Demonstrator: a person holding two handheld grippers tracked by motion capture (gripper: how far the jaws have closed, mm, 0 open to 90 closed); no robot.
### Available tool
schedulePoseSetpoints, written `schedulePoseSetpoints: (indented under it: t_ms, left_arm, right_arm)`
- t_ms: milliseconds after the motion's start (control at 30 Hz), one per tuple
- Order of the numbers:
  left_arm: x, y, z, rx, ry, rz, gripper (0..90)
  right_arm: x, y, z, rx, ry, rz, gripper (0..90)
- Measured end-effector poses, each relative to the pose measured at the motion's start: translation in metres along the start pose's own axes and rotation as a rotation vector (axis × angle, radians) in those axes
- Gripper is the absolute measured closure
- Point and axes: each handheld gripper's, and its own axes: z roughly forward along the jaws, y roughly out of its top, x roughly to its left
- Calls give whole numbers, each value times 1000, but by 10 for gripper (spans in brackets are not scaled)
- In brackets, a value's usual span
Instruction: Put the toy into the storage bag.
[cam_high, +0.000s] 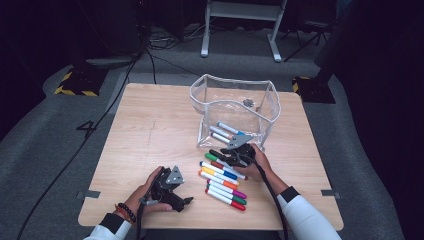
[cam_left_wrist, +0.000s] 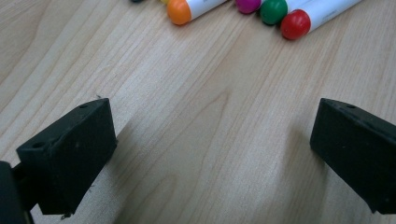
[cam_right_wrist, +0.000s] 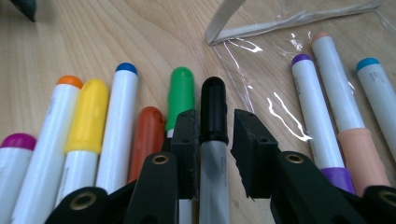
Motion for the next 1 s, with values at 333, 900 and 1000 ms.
schedulePoseSetpoints:
  t_ms: [333,900,1000]
  left_arm:
    - [0,0,0,0,-3,1,6]
    - [-22,8,8,-1,-58,55,5]
    - [-22,8,8,-3,-61,58,6]
  right_arm:
    - [-7,-4,9,49,18,29,738]
    - [-10,-77,-70,89,30,81,739]
    - [-9,-92,-85,81,27,105,739]
